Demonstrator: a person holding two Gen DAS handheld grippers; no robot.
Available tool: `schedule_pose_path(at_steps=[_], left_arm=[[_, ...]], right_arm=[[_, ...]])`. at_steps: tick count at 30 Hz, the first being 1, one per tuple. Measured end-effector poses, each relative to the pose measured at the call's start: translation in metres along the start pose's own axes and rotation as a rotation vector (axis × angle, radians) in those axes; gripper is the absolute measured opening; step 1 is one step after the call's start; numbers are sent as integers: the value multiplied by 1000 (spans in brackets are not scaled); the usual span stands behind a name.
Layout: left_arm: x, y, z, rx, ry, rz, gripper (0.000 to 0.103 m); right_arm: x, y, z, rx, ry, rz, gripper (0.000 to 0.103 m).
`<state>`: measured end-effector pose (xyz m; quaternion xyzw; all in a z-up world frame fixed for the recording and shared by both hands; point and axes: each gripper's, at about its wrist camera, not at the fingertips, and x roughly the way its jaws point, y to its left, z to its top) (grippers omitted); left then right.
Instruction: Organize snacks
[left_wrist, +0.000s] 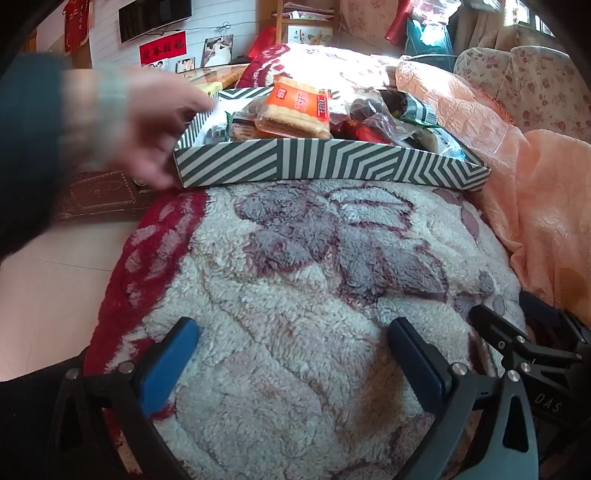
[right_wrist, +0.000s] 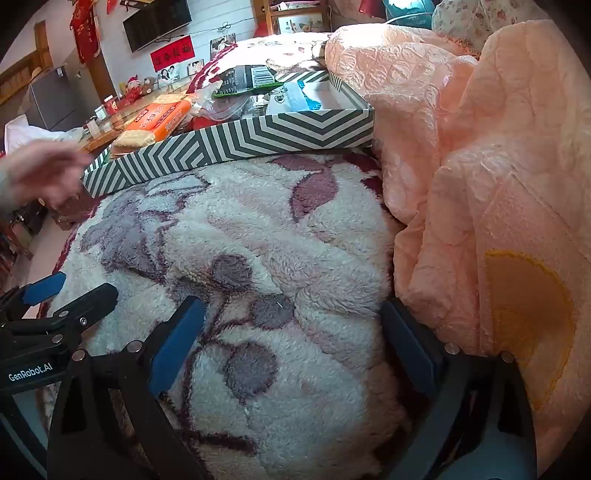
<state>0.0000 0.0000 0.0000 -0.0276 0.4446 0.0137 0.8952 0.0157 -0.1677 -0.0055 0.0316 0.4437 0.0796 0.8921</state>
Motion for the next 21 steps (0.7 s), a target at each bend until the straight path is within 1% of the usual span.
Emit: schedule_pose_path(at_steps=[6,12,21], left_arm=[[0,0,0,-1,1,0,103],[0,0,0,0,0,0,103],[0,0,0,0,0,0,103]], right_arm=[[1,-2,-1,-1,0,0,99],[4,5,-5,-3,-5,-1,100],[2,3,-2,-2,0,1,100]])
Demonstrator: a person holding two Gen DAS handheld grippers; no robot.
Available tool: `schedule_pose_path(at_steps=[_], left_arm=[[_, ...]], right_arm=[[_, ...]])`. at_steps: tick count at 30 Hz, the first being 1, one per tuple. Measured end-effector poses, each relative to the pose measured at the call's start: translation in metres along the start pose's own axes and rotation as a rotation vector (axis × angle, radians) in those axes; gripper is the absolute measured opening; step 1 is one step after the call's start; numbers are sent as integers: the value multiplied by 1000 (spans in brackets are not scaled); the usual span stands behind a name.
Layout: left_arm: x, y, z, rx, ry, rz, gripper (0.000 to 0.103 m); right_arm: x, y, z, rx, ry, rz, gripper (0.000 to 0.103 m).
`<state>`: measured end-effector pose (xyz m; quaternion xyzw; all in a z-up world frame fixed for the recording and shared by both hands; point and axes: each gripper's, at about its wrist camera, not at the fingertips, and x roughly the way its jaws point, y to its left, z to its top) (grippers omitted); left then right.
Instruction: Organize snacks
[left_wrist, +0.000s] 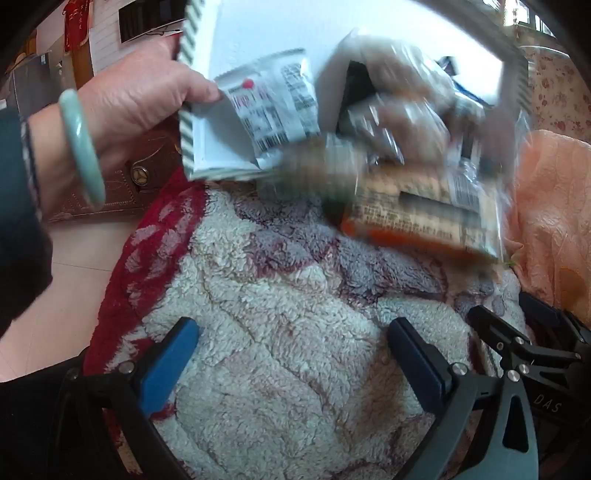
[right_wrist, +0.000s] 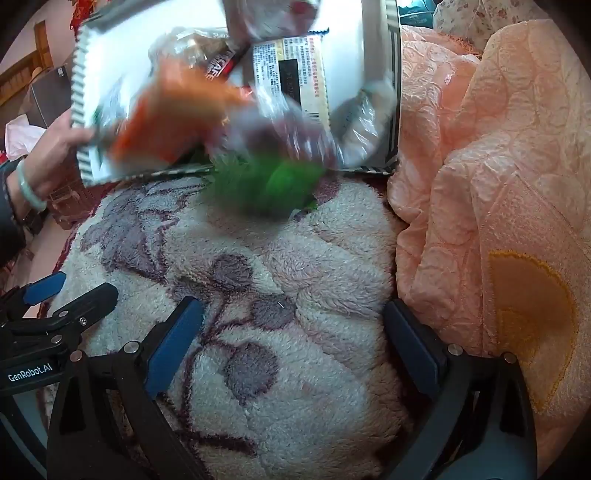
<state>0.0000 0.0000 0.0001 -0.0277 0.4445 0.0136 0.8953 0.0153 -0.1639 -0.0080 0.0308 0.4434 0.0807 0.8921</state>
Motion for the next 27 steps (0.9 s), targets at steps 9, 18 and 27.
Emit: schedule_pose_path(at_steps=[9,18,27], left_arm=[[-1,0,0,0,0,-1,103],[-1,0,0,3,-1,3,103],[-3,-1,3,1,0,1,103]], right_arm=[[-1,0,1,-1,2,1,100],[0,-2,1,1,2,2,100],[0,-2,1,0,2,1,100]])
